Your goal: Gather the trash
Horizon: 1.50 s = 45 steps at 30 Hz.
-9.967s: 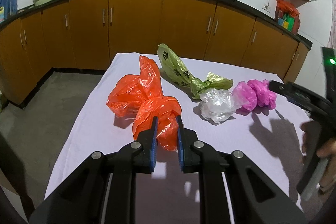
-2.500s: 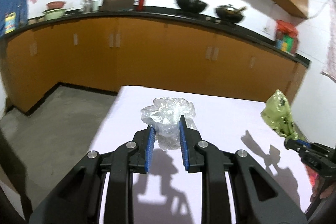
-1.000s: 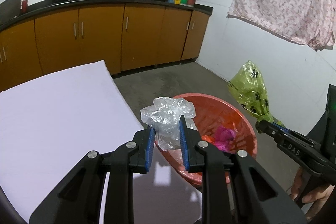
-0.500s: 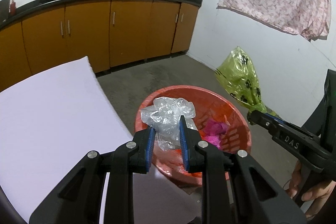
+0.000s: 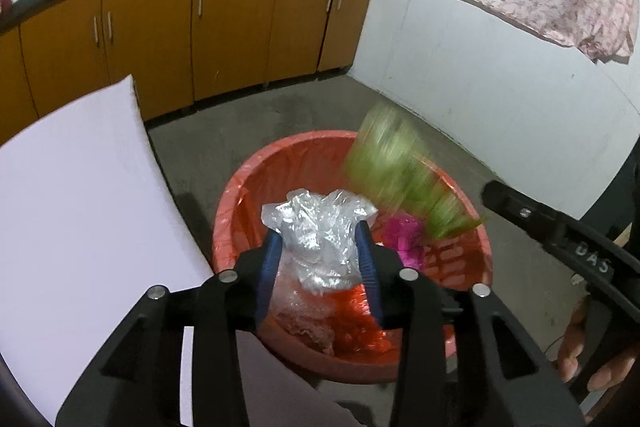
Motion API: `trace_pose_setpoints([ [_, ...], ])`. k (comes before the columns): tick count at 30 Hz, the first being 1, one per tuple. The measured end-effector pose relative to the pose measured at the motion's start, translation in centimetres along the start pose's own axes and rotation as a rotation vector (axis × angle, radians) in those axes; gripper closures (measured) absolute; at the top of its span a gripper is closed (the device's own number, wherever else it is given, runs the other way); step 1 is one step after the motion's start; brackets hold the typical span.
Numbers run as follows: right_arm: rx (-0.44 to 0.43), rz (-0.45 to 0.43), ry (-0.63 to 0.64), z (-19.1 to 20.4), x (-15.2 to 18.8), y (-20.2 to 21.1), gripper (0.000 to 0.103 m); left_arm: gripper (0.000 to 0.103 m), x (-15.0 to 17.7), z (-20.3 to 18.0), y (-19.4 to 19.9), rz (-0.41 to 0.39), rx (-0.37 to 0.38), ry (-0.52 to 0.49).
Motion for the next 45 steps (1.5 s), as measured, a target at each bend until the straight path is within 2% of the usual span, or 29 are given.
trace_pose_setpoints([
  [4, 0.019, -0.006, -0.019, -1.1, 0.5, 0.2, 0.052, 0.051, 0.4, 0.9, 0.1, 0.0, 0.01, 0.023],
  [10, 0.055, -0.052, -0.007, -1.3, 1.8, 1.8, 0.037, 0.042, 0.7, 1.1, 1.1, -0.012, 0.02, 0.034],
  [12, 0.113, -0.108, 0.028, -0.9, 2.4, 3.1, 0.025, 0.035, 1.1, 1.3, 2.4, -0.036, 0.01, 0.037],
  [13, 0.131, -0.132, 0.039, -0.7, 2.6, 3.8, 0.018, 0.029, 1.2, 1.4, 2.9, -0.051, 0.002, 0.038],
  [14, 0.149, -0.16, 0.05, -0.4, 2.9, 4.6, 0.015, 0.025, 1.6, 1.7, 4.0, -0.078, -0.014, 0.039],
  [16, 0.144, -0.2, 0.073, 0.2, 3.7, 6.3, 0.01, 0.011, 2.4, 2.2, 6.0, -0.128, -0.052, 0.04],
  [19, 0.145, -0.246, 0.105, 1.5, 4.7, 8.5, 0.004, 0.003, 4.4, 3.0, 9.9, -0.203, -0.133, 0.044],
  [24, 0.171, -0.315, 0.182, 4.1, 7.2, 12.6, 0.004, 0.002, 7.6, 4.4, 14.2, -0.251, -0.271, 0.076],
  [26, 0.177, -0.317, 0.205, 5.0, 8.1, 13.8, 0.004, 0.002, 9.2, 5.0, 16.2, -0.27, -0.332, 0.095],
  [31, 0.158, -0.32, 0.234, 6.8, 10.7, 16.2, 0.004, 0.002, 12.5, 5.9, 19.8, -0.31, -0.43, 0.116],
  [45, 0.134, -0.339, 0.302, 10.4, 16.3, 19.5, 0.004, 0.002, 17.1, 6.7, 24.4, -0.376, -0.503, 0.178],
])
Point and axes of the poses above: each gripper's, at about its wrist camera, not at the fingertips, and y roughly against the way its jaws point, z to its left, x to its underside, the point moved 4 cm from there along -y, roughly the way its jaws point, and after that the axes turned 11 degrees about z, right-handed, at the moved point
